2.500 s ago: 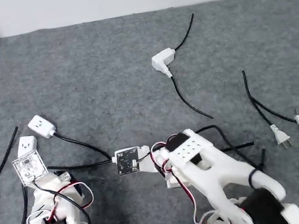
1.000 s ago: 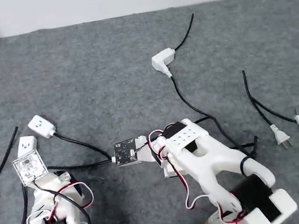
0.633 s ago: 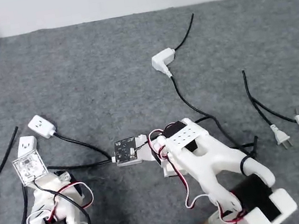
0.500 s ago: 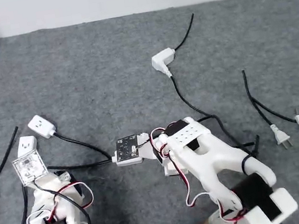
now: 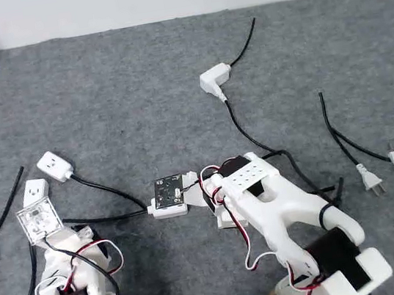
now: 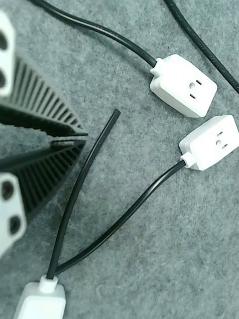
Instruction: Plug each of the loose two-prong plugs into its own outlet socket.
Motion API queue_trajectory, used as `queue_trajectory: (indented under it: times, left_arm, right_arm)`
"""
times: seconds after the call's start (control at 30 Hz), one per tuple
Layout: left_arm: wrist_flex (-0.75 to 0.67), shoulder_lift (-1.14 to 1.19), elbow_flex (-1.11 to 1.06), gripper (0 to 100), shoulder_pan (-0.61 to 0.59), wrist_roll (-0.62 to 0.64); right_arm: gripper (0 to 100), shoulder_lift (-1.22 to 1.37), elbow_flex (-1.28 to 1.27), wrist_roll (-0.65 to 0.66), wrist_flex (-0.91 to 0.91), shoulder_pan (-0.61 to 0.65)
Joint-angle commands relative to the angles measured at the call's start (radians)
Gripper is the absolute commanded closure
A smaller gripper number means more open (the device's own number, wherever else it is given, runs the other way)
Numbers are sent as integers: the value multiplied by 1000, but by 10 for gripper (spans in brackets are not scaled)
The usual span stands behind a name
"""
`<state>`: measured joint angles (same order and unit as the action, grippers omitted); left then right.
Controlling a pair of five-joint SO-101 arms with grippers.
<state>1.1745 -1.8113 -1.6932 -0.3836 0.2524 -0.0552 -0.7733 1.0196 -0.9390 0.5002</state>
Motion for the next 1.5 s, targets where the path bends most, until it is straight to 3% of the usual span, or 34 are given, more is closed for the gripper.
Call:
queue_trajectory:
  times: [0.0, 0.07, 0.17, 0.3, 0.4, 0.8, 0.9, 1.0, 1.1, 1.3, 1.47]
  left_arm:
    - [3, -12, 10, 986, 3, -6]
    - [3, -12, 10, 986, 3, -6]
    - [3, -12, 10, 986, 3, -6]
    - [3, -12, 10, 986, 3, -6]
    - [3, -12, 10, 986, 3, -6]
    - [2, -12, 10, 986, 6, -2]
    - [-3, -12, 12, 986, 15, 11]
    - [-5, -12, 12, 986, 77, 81]
    - [-37, -12, 12, 986, 126, 152]
    - [-161, -12, 12, 986, 196, 252]
    - [-279, -12, 12, 986, 311, 494]
  right_arm:
    - [812, 12, 31, -12, 1, -39]
    - [838, 13, 29, -8, 1, -39]
    - [998, 13, 29, -11, 2, -39]
    - [924, 13, 29, -11, 5, -38]
    - [993, 13, 29, -8, 8, -38]
    - [991, 15, 29, -14, 35, -35]
    - [991, 12, 29, -95, 61, -19]
    - [991, 4, 34, -213, 91, -7]
    - [991, -58, 35, -230, 59, -5]
    - [991, -291, 132, -322, -185, 30]
    - [991, -392, 275, -344, -372, 31]
